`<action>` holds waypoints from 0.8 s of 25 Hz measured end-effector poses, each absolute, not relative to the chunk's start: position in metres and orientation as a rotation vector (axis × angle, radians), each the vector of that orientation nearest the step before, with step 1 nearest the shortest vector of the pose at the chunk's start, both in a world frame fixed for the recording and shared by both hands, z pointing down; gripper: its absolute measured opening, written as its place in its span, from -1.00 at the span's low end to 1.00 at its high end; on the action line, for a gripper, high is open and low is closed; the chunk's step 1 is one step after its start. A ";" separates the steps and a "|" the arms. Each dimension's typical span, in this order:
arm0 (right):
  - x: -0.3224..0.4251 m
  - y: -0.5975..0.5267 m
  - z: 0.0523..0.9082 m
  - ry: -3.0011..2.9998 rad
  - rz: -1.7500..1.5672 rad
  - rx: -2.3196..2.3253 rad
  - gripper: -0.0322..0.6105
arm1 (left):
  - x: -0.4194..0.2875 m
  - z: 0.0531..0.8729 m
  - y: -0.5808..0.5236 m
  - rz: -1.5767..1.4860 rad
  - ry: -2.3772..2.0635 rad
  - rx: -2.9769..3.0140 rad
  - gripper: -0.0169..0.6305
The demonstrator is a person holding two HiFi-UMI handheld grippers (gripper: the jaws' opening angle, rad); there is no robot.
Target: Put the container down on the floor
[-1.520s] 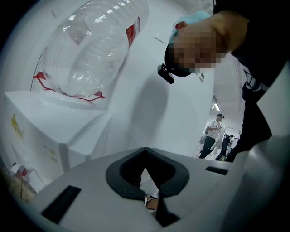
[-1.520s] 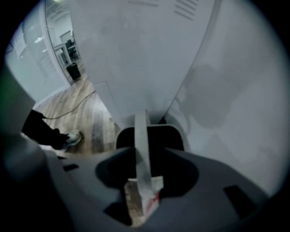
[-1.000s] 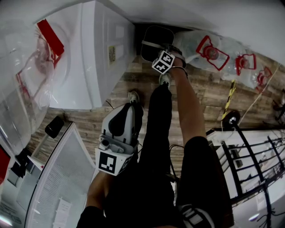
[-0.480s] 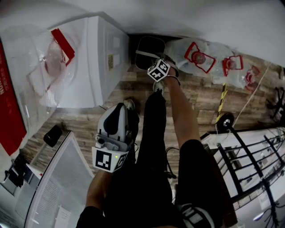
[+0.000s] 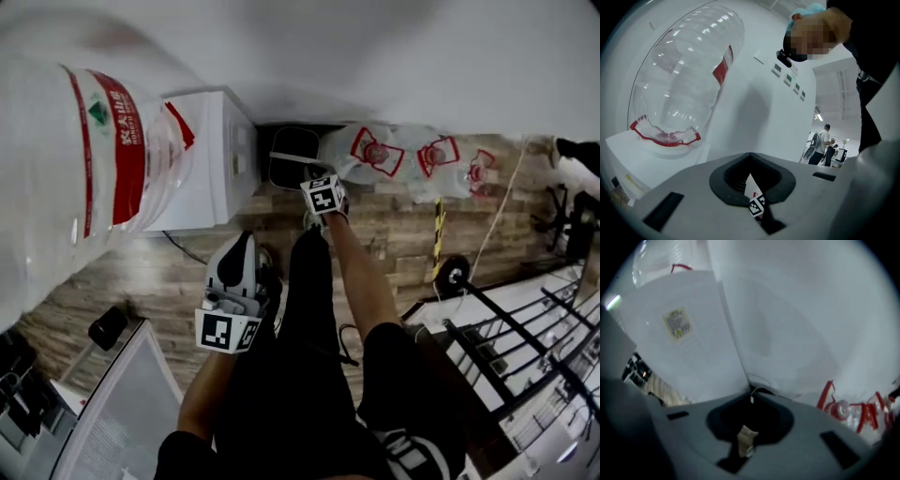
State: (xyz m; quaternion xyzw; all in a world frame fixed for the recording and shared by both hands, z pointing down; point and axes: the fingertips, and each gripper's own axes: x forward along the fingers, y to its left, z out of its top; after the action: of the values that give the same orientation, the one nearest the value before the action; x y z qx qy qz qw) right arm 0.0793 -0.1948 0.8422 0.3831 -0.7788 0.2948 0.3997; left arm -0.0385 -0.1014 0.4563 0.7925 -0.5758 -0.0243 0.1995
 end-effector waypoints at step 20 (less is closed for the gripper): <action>0.112 -0.066 0.481 -2.201 0.746 1.641 -0.79 | -0.076 0.332 -0.018 -0.117 -1.545 2.448 -0.87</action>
State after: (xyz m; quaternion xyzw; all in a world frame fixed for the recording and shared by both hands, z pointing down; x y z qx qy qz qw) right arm 0.1117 -0.0656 0.4805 0.5706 -0.7650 0.2595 0.1477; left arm -0.0756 -0.0181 0.3325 0.8387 -0.5292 -0.0402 0.1218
